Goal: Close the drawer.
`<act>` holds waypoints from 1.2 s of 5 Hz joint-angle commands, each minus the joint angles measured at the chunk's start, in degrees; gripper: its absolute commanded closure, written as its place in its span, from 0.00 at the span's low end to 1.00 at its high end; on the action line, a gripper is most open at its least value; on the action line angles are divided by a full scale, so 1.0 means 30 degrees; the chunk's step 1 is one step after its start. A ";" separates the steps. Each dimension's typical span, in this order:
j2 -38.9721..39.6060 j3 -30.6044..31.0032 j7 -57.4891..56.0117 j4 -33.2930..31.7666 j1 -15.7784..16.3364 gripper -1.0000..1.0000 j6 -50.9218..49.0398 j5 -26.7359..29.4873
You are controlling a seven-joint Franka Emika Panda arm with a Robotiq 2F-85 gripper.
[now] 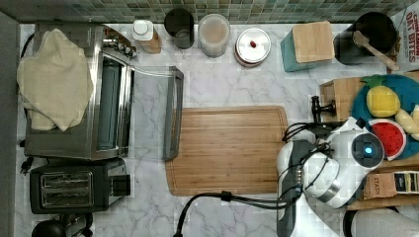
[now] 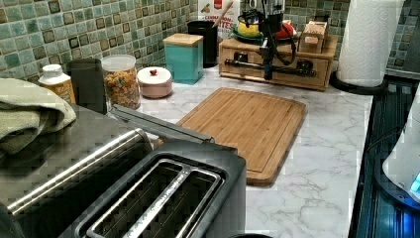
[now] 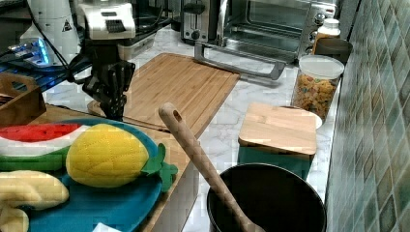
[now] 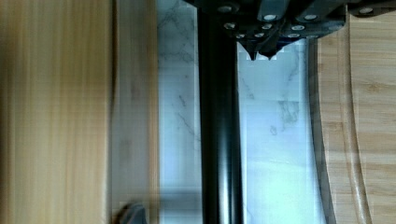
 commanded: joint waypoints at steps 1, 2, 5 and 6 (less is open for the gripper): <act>-0.2208 -0.2571 0.2040 0.1261 -0.1106 1.00 0.1762 -0.1383; -0.2204 -0.2669 0.2024 0.1264 -0.1006 1.00 0.1765 -0.1360; -0.2204 -0.2659 0.2034 0.1258 -0.1016 1.00 0.1762 -0.1364; -0.2205 -0.2634 0.2038 0.1259 -0.1037 1.00 0.1767 -0.1368</act>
